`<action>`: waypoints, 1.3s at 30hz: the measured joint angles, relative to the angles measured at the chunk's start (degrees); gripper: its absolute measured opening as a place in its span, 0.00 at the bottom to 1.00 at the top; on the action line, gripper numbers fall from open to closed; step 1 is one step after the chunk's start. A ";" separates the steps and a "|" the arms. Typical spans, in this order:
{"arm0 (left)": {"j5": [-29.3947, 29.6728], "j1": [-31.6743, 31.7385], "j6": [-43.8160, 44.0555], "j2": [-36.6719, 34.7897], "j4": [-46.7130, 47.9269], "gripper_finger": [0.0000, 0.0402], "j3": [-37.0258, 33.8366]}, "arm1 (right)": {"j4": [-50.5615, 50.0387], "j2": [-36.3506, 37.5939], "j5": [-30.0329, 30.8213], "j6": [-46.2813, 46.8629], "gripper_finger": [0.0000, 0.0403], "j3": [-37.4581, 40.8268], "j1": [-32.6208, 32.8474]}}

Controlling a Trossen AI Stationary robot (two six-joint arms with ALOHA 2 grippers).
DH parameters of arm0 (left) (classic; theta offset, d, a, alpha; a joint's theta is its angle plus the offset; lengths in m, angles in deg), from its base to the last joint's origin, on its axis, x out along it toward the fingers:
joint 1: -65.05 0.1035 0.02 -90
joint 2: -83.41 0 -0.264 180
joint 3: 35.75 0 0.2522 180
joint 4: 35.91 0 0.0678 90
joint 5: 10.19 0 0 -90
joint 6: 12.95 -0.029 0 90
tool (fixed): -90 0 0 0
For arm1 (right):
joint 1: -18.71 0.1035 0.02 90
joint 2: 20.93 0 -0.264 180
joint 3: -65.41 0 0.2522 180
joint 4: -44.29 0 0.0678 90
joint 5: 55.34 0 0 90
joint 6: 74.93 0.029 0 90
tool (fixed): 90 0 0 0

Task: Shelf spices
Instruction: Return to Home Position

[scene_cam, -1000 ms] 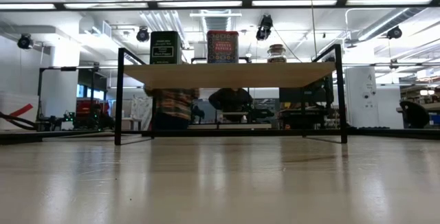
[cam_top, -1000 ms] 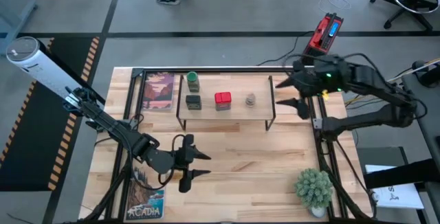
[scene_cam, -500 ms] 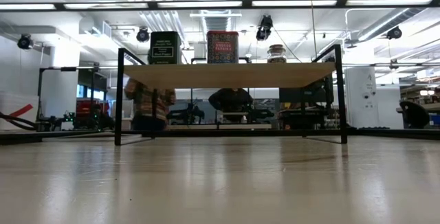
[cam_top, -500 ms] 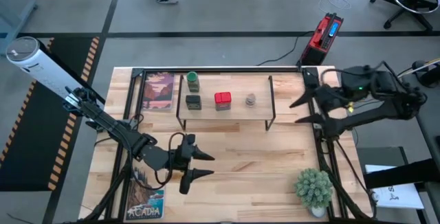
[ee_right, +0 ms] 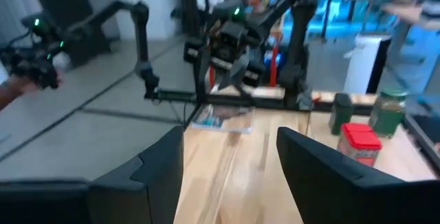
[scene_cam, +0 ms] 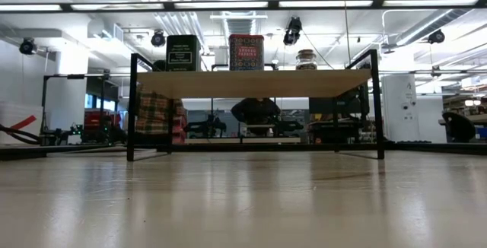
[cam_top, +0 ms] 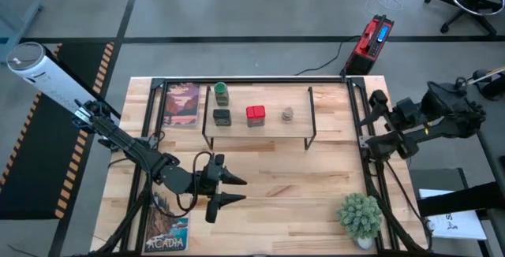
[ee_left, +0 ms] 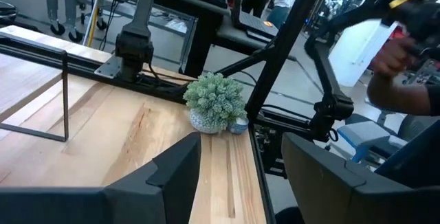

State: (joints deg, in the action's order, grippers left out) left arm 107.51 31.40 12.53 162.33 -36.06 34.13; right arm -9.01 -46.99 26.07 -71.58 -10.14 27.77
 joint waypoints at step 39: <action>-0.09 0.00 0.11 -0.04 -0.09 0.47 0.00 | 56.64 25.32 -11.46 7.34 0.59 58.07 -0.02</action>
State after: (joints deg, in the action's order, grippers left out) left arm 107.43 31.40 12.65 162.28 -36.15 34.13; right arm 47.64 -21.68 14.61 -64.24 47.93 27.75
